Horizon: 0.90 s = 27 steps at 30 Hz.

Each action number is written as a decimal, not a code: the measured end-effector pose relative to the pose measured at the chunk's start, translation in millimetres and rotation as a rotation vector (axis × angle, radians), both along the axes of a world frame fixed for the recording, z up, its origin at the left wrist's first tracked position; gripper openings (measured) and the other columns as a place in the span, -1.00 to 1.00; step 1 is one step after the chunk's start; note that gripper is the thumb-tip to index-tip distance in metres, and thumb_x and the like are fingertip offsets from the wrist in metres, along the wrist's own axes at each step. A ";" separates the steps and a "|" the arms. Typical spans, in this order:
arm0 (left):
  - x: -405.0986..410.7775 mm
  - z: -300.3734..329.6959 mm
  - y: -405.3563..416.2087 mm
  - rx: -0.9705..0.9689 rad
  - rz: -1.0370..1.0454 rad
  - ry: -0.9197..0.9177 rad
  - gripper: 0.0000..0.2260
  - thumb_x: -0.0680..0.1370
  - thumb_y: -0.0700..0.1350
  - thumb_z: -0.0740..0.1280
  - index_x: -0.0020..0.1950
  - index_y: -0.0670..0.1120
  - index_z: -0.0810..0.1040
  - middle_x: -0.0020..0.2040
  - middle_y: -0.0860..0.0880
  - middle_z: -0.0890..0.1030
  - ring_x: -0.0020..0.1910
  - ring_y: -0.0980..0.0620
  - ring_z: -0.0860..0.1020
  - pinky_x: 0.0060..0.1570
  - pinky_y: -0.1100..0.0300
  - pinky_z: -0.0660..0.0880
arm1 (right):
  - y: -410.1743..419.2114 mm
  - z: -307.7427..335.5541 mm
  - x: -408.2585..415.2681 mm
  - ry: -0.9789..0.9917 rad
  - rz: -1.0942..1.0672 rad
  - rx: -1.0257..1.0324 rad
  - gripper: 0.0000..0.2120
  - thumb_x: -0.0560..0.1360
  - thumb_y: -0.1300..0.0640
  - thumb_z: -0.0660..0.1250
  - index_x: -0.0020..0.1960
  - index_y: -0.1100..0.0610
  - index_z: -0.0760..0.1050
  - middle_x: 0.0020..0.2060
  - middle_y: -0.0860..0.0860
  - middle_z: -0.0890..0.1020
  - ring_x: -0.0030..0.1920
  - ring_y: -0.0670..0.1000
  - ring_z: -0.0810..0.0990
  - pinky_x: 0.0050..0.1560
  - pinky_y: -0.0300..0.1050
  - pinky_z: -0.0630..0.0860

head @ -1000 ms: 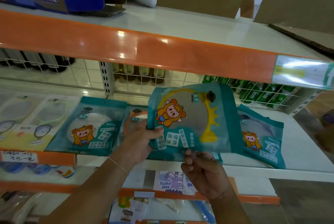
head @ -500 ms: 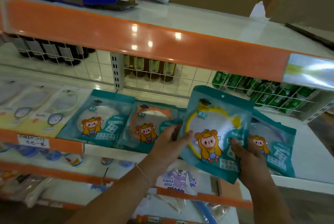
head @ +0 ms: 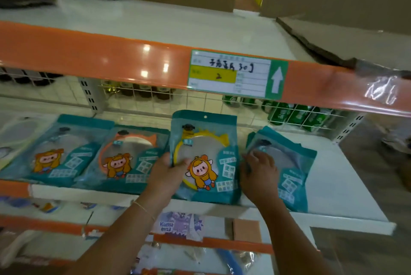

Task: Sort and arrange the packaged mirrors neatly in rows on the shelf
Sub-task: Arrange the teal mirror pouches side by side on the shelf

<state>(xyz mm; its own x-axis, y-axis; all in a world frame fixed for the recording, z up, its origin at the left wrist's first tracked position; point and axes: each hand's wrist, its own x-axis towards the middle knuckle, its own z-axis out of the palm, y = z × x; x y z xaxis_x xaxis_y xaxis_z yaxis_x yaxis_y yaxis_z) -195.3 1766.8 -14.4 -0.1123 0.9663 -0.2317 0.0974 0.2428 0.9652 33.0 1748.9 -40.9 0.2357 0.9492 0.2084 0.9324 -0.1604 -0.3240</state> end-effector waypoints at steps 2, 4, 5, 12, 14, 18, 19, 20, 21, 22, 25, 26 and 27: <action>10.3 -3.4 -1.5 0.015 0.000 0.066 -0.94 0.54 -0.10 0.40 0.00 -0.02 0.60 -0.12 -0.03 0.68 -0.12 -0.01 0.65 -0.10 0.04 0.61 | 7.7 -6.9 11.7 -0.116 0.058 -0.251 -0.62 0.60 -0.07 0.13 0.40 -0.14 0.38 0.51 0.14 0.23 0.52 0.25 0.09 0.49 0.23 0.06; 18.8 -7.1 -3.2 0.013 0.019 0.092 -0.92 0.54 -0.10 0.39 0.03 -0.02 0.60 -0.11 -0.04 0.68 -0.13 -0.03 0.66 -0.10 -0.01 0.62 | 13.0 -9.0 20.3 -0.144 0.122 -0.319 -0.59 0.62 -0.14 0.05 0.46 -0.21 0.28 0.57 0.12 0.06 0.55 0.25 -0.07 0.51 0.26 -0.09; 21.9 -9.4 -4.1 0.008 0.039 0.084 -0.92 0.55 -0.11 0.39 0.03 -0.02 0.61 -0.11 -0.04 0.69 -0.14 -0.03 0.66 -0.11 0.01 0.62 | 14.2 -9.8 24.2 -0.156 0.145 -0.315 -0.58 0.62 -0.17 0.02 0.46 -0.21 0.27 0.57 0.12 0.06 0.55 0.26 -0.06 0.51 0.27 -0.07; 39.2 -17.4 -11.4 -0.023 0.104 0.040 -0.90 0.53 -0.13 0.41 0.04 0.00 0.61 -0.10 -0.04 0.70 -0.11 -0.06 0.67 -0.04 -0.05 0.62 | 8.9 -14.0 50.7 -0.179 0.178 -0.266 -0.56 0.61 -0.23 -0.04 0.39 -0.15 0.37 0.54 0.10 0.14 0.54 0.25 -0.02 0.49 0.32 -0.05; 45.3 -18.4 -11.6 -0.034 0.085 0.032 -0.88 0.53 -0.12 0.42 0.05 -0.01 0.60 -0.09 -0.06 0.71 -0.10 -0.09 0.68 -0.02 -0.11 0.61 | 5.9 -19.1 61.8 -0.209 0.184 -0.267 -0.54 0.58 -0.26 -0.01 0.40 -0.16 0.34 0.54 0.09 0.13 0.55 0.25 -0.03 0.48 0.34 -0.07; 59.9 -15.7 -10.0 -0.042 0.034 0.026 -0.90 0.53 -0.14 0.41 0.04 -0.06 0.62 -0.12 -0.06 0.71 -0.10 -0.09 0.69 -0.04 -0.06 0.62 | -2.5 -17.7 82.8 -0.209 0.151 -0.274 -0.53 0.56 -0.28 0.00 0.40 -0.17 0.32 0.54 0.08 0.14 0.55 0.23 -0.02 0.48 0.33 -0.04; 64.8 -13.8 -9.7 -0.050 0.016 0.033 -0.89 0.54 -0.13 0.41 0.05 -0.05 0.63 -0.13 -0.05 0.72 -0.11 -0.06 0.69 -0.05 -0.04 0.62 | -5.0 -16.7 88.2 -0.204 0.137 -0.275 -0.53 0.57 -0.28 0.01 0.41 -0.17 0.32 0.55 0.07 0.14 0.55 0.22 -0.02 0.49 0.32 -0.05; 70.2 -12.9 -9.5 -0.060 -0.002 0.033 -0.89 0.54 -0.12 0.41 0.05 -0.03 0.62 -0.13 -0.03 0.72 -0.13 -0.03 0.69 -0.07 -0.01 0.63 | -7.2 -15.6 93.6 -0.204 0.128 -0.277 -0.54 0.57 -0.27 0.02 0.41 -0.17 0.32 0.55 0.06 0.13 0.55 0.22 -0.02 0.49 0.31 -0.05; 76.6 -12.0 -9.4 -0.072 -0.020 0.026 -0.89 0.54 -0.12 0.40 0.06 -0.02 0.61 -0.13 -0.03 0.71 -0.15 -0.01 0.69 -0.12 0.03 0.63 | -9.2 -15.0 99.6 -0.205 0.123 -0.280 -0.54 0.57 -0.27 0.03 0.42 -0.18 0.31 0.55 0.05 0.13 0.55 0.21 -0.02 0.49 0.31 -0.05; 83.6 -11.4 -9.3 -0.084 -0.037 0.019 -0.89 0.55 -0.11 0.39 0.07 -0.01 0.60 -0.12 -0.02 0.71 -0.15 0.01 0.68 -0.18 0.09 0.62 | -11.2 -14.2 105.6 -0.204 0.121 -0.284 -0.54 0.57 -0.26 0.05 0.42 -0.18 0.30 0.55 0.05 0.13 0.55 0.21 -0.02 0.50 0.30 -0.05; 105.2 -12.0 -8.6 -0.110 -0.081 -0.012 -0.87 0.56 -0.10 0.38 0.11 0.00 0.56 -0.06 -0.02 0.69 -0.10 0.04 0.66 -0.24 0.21 0.53 | -17.5 -10.5 123.3 -0.185 0.112 -0.288 -0.55 0.57 -0.24 0.08 0.43 -0.19 0.30 0.55 0.03 0.15 0.55 0.20 -0.01 0.50 0.30 -0.05; 111.5 -12.5 -8.3 -0.119 -0.095 -0.022 -0.87 0.57 -0.10 0.37 0.11 0.01 0.56 -0.05 -0.01 0.69 -0.10 0.05 0.66 -0.24 0.22 0.52 | -18.9 -9.4 128.8 -0.174 0.109 -0.290 -0.55 0.57 -0.23 0.10 0.44 -0.19 0.30 0.55 0.03 0.15 0.55 0.20 -0.01 0.50 0.30 -0.06; 117.1 -13.3 -7.8 -0.126 -0.104 -0.029 -0.88 0.57 -0.10 0.37 0.09 0.01 0.56 -0.05 -0.01 0.69 -0.12 0.05 0.66 -0.25 0.23 0.53 | -20.3 -8.2 133.8 -0.168 0.107 -0.297 -0.55 0.58 -0.22 0.10 0.45 -0.19 0.29 0.55 0.03 0.14 0.56 0.20 -0.02 0.51 0.31 -0.06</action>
<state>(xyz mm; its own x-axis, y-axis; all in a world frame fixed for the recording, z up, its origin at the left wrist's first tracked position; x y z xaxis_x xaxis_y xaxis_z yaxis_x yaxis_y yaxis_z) -78.2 1759.0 -27.6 -0.0047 0.9355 -0.3532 0.1006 0.3519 0.9306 166.7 1728.6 -49.1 0.1178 0.9916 -0.0531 0.9852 -0.1234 -0.1187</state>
